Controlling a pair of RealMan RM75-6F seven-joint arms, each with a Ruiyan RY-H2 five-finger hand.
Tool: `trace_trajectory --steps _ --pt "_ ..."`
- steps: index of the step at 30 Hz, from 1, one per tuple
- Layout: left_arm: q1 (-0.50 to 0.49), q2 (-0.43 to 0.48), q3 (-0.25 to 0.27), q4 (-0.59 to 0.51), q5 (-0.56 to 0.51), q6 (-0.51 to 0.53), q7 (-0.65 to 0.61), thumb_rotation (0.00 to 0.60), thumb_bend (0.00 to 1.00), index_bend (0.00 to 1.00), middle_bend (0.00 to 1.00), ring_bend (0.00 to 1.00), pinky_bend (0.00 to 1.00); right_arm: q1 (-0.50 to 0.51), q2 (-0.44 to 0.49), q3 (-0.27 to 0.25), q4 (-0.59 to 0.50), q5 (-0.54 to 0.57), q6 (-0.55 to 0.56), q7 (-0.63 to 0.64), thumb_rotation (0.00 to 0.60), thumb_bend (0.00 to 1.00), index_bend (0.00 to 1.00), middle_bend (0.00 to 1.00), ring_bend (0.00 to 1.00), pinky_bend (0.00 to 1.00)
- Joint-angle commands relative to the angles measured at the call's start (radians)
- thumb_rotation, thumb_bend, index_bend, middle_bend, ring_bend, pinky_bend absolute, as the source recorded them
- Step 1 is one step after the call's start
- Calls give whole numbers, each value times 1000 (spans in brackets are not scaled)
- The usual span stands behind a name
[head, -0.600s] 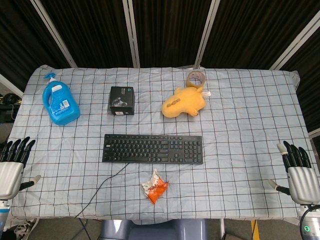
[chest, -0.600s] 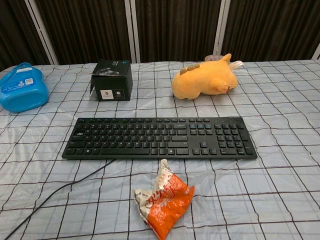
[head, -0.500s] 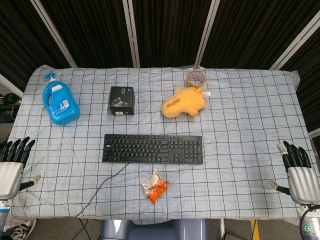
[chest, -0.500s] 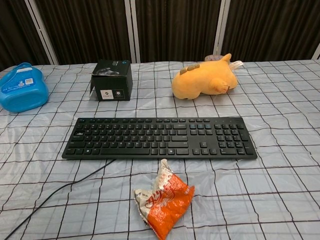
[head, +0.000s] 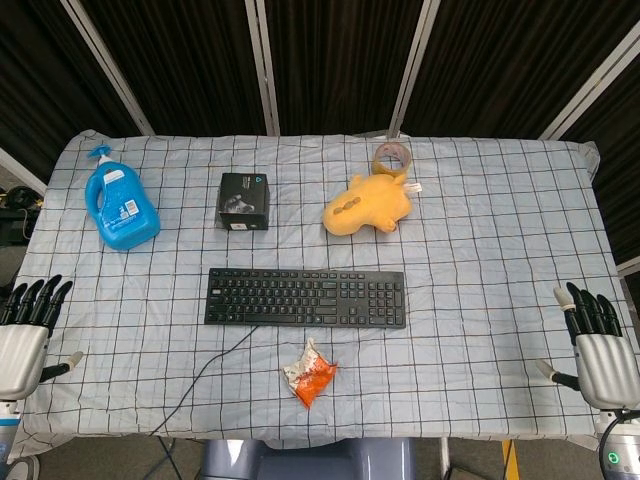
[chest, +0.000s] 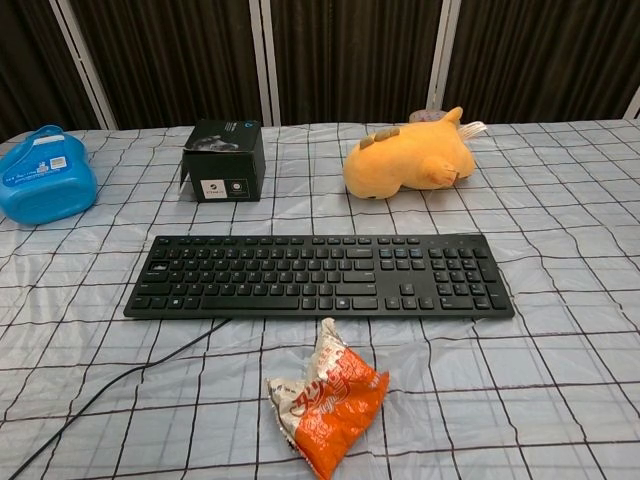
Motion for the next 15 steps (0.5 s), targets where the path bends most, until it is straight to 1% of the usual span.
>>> trace_trajectory --steps 1,5,10,15 --pt "-1 0 1 -2 -2 -4 1 600 31 0 0 0 0 2 -1 2 0 5 -4 0 600 54 31 0 0 0" --pt "-4 3 2 -7 -7 -14 0 600 33 0 0 0 0 4 -4 2 -1 8 -10 -1 600 54 31 0 0 0" --pt "-18 18 4 -28 -15 -47 14 600 81 0 0 0 0 1 0 3 -2 16 -10 3 600 54 32 0 0 0" --pt "-62 39 -2 -101 -11 -111 50 600 133 0 4 0 0 -1 3 1 -9 13 -8 3 600 54 33 0 0 0"
